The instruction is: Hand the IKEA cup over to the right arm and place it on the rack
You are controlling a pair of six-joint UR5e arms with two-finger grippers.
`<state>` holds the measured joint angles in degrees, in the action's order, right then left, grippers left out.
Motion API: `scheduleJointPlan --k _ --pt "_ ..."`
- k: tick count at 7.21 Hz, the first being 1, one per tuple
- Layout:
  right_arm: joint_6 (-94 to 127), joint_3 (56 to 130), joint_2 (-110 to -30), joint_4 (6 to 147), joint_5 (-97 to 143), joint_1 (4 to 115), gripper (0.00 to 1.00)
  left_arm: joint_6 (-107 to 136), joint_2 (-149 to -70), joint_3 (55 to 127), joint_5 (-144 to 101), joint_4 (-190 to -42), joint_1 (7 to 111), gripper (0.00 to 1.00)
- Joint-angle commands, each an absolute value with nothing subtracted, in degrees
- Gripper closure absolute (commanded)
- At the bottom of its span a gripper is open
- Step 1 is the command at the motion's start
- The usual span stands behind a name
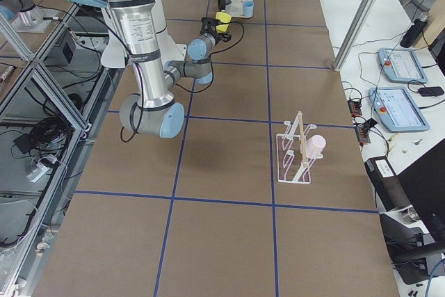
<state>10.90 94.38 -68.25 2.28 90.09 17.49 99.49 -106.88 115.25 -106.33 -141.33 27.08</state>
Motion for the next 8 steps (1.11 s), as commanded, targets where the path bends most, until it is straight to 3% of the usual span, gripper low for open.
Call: scheduleJointPlan --k 1,3,4,6,7,8 --pt "10.90 94.48 -68.20 2.29 90.09 17.58 0.00 99.49 -106.88 114.96 -104.95 -141.42 25.58 1.00" --pt "10.90 94.48 -67.94 2.29 90.09 17.58 0.02 99.49 -106.88 114.96 -104.94 -141.42 25.49 1.00" --pt "10.90 94.48 -67.42 2.29 90.09 17.58 0.11 99.49 -106.96 114.96 -104.94 -141.50 25.49 1.00" --pt "10.99 94.40 -67.50 2.37 90.09 17.14 0.60 99.41 -106.96 114.96 -105.29 -141.50 25.49 0.97" --pt "10.99 94.31 -67.76 2.37 90.09 17.05 0.69 99.14 -106.96 114.87 -105.55 -141.59 25.49 0.62" --pt "10.99 94.31 -67.85 2.37 90.09 17.05 0.72 98.62 -106.96 114.87 -105.38 -141.59 25.49 0.01"
